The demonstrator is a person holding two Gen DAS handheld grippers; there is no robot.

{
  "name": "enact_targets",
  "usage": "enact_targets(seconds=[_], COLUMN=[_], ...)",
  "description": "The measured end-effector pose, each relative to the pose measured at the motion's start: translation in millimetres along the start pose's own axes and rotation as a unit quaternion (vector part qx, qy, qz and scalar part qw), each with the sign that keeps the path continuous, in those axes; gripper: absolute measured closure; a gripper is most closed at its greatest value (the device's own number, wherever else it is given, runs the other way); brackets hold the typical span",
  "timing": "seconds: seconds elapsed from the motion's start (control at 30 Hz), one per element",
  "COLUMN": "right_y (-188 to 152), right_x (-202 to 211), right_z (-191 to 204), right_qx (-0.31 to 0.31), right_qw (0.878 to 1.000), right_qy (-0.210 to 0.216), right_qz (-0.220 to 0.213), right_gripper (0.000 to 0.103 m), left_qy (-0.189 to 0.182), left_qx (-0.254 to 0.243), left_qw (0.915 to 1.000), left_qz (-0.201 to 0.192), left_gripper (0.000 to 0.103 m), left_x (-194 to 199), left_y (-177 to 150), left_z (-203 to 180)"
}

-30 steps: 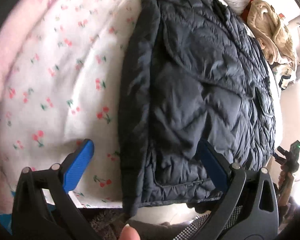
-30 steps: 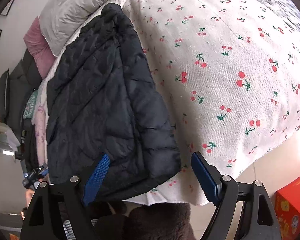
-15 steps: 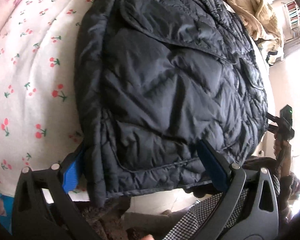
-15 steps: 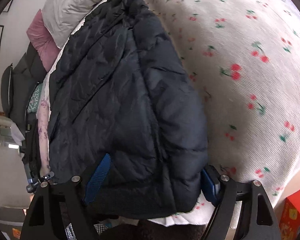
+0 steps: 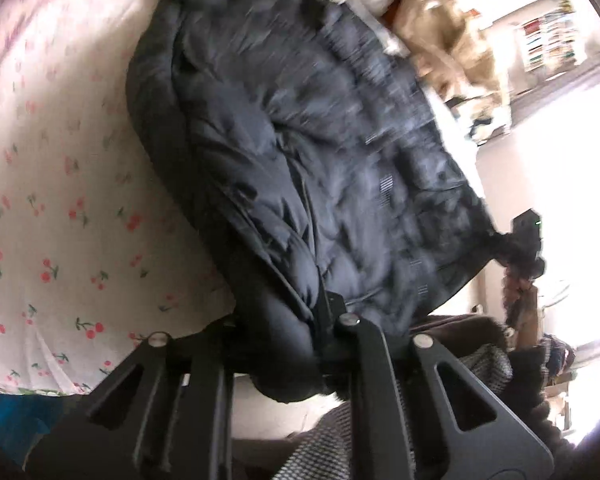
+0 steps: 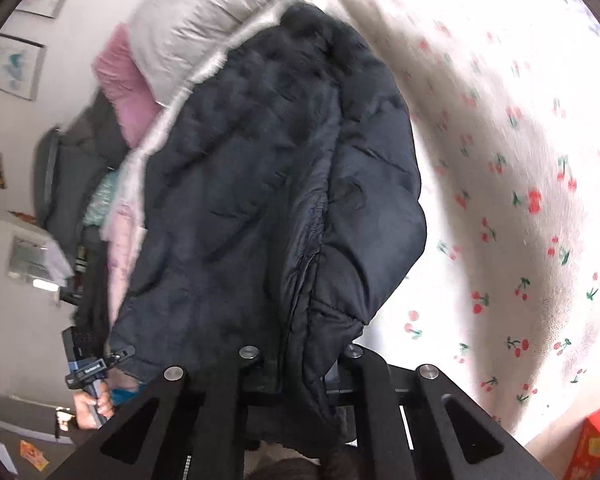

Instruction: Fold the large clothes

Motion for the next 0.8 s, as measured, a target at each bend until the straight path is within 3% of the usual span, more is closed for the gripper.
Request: enact_targets(seconds=[0.3, 0.6, 0.67, 0.8], right_y=[-9.3, -37.8, -34.5, -9.8], right_x=[82.9, 158.1, 162.7, 154.0], right_z=[48.5, 77.8, 83.8, 88.9], right_qx=[0.048, 0.084, 0.085, 0.073], right_qw=[0.993, 0.984, 0.983, 0.983], right_qy=[0.074, 0.092, 0.093, 0.085], right_qz=[-0.076, -0.128, -0.135, -0.146], right_gripper=[0.094, 0.094, 0.094, 0.094], left_qy=[-0.046, -0.085, -0.086, -0.053], left_qx=[-0.055, -0.091, -0.088, -0.062], left_qw=[0.9933, 0.977, 0.9753, 0.9763], left_qz=[-0.09, -0.173, -0.184, -0.2], left_gripper=[0.09, 0.09, 0.09, 0.09], left_x=[84.2, 166.0, 171.9, 167.4], left_y=[-7.1, -29.3, -24.2, 5.8], left_z=[-49.3, -65.5, -64.0, -51.1])
Point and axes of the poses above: each gripper's, at about its wrist camera, not at the fingertips, and x roughly against the way its jaws point, z to its left, y to its top, the point moved 3 cm from there along -x, roughly the way its jaws point, and after that the axes turned 1 degree about -y, right-handed, at the moved point
